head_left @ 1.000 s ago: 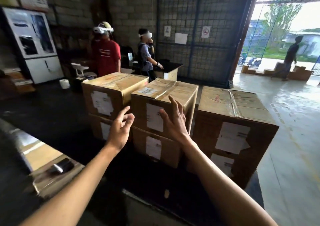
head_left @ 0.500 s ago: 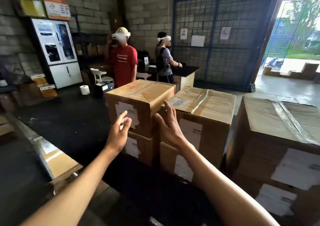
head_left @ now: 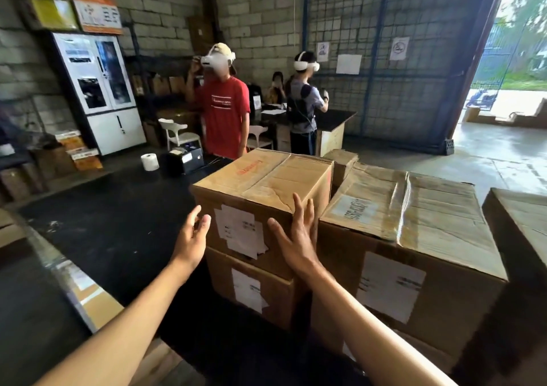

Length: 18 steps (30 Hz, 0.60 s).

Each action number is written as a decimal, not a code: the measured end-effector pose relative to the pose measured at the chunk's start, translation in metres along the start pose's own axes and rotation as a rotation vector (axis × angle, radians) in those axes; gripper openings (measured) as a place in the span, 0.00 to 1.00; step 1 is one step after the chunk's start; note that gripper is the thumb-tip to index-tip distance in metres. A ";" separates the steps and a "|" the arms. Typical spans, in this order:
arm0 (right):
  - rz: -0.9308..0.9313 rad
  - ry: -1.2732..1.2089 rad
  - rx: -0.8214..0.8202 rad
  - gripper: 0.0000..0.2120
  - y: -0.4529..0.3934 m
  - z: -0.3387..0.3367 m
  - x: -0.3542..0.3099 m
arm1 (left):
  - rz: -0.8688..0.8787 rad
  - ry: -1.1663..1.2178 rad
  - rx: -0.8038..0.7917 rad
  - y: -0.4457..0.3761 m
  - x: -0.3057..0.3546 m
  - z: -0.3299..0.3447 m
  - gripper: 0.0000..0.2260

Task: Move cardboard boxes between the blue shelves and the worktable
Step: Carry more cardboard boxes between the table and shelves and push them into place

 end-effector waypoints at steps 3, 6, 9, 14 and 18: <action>0.030 -0.022 0.065 0.40 0.000 0.015 0.018 | -0.026 -0.019 -0.024 -0.031 -0.015 -0.001 0.26; 0.021 -0.052 0.137 0.42 -0.001 0.025 0.032 | -0.067 -0.028 -0.059 -0.058 -0.027 -0.003 0.30; 0.057 -0.007 0.247 0.45 -0.005 0.025 0.041 | -0.083 -0.025 -0.101 -0.079 -0.031 -0.002 0.36; 0.078 -0.037 0.329 0.43 -0.008 0.026 0.046 | -0.107 0.080 -0.145 -0.107 -0.036 0.003 0.36; 0.123 -0.051 0.356 0.41 -0.004 0.024 0.055 | -0.076 0.162 -0.215 -0.118 -0.035 0.013 0.31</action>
Point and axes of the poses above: each hand's wrist, its own y-axis away from the middle knuckle, its own z-axis out of the palm, x = y × z, the point moved 7 cm from there along -y, towards the middle knuckle, and after that the axes turned 9 degrees about -z, right-handed, at the moved point
